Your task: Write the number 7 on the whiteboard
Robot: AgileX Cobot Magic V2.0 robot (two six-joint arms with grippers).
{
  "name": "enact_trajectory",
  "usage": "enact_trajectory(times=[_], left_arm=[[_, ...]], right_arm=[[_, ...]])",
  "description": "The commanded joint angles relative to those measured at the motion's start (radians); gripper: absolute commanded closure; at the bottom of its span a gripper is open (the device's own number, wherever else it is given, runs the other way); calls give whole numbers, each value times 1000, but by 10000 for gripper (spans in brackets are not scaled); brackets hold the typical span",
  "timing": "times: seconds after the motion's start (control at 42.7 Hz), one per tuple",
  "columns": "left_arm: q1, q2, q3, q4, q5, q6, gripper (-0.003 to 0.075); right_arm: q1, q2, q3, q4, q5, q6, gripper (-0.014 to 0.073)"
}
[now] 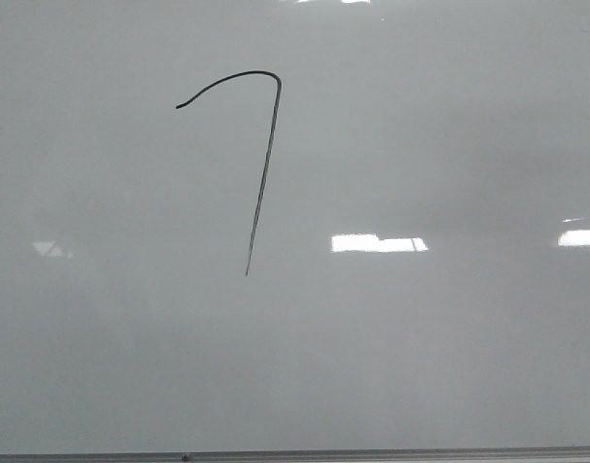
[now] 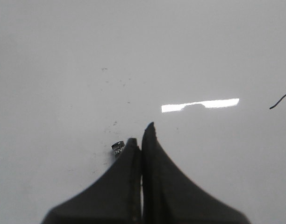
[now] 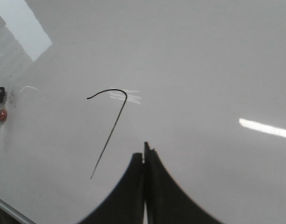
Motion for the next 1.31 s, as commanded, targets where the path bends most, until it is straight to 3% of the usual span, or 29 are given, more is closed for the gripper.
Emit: enact_trajectory(times=[0.0,0.094,0.234,0.562,1.288], left_arm=[[-29,-26,1,133,-88,-175,741],[-86,-89,48,254,-90,-312,741],[-140,-174,163,264,-163,-315,741],[-132,-229,405,262,-353,-315,741],[-132,-229,408,262,-352,-315,741]], right_arm=[[-3,3,-25,22,-30,-1,662],[-3,3,-25,22,-29,-1,662],[-3,3,-25,22,-28,-1,662],[-3,4,-25,22,-16,-1,662],[-3,4,-25,22,-15,-1,662]])
